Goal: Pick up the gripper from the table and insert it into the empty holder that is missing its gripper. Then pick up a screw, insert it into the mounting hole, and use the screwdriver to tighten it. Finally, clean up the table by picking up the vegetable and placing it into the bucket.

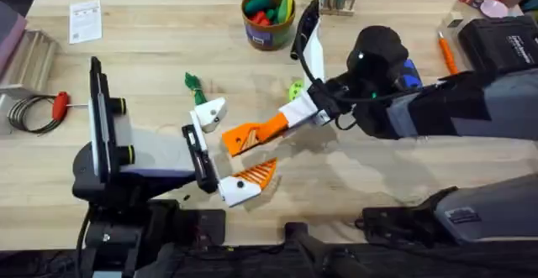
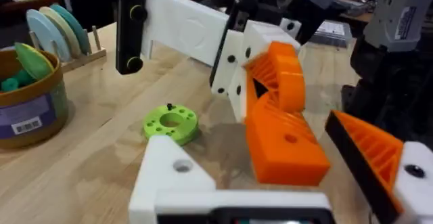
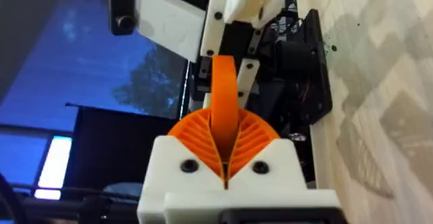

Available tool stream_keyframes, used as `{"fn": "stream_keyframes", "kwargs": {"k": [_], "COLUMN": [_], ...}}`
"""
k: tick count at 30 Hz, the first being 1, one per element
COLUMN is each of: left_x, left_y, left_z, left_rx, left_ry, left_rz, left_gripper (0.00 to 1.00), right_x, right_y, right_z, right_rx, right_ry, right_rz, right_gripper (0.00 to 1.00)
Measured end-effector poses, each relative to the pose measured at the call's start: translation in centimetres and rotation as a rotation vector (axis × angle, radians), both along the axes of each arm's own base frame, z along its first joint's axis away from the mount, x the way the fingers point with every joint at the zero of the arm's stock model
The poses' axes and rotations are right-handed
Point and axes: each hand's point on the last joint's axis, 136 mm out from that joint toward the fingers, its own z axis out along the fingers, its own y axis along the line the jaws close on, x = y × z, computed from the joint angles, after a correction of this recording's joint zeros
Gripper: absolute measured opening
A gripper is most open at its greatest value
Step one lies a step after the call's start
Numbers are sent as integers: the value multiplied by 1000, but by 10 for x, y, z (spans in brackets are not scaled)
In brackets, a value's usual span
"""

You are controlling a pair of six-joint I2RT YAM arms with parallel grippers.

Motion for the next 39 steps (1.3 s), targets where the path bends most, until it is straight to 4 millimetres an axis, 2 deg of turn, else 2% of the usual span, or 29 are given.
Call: {"fn": "stream_keyframes", "kwargs": {"k": [20, 39], "left_x": [0, 1], "left_y": [0, 0], "left_z": [0, 0], "left_rx": [0, 0], "left_ry": [1, 0], "left_rz": [0, 4], "left_gripper": [985, 985], "right_x": [18, 29], "right_y": [11, 17], "right_z": [-13, -9], "right_rx": [-70, -76], "right_ry": [113, 130], "right_rz": [-69, -80], "right_gripper": [7, 7]}}
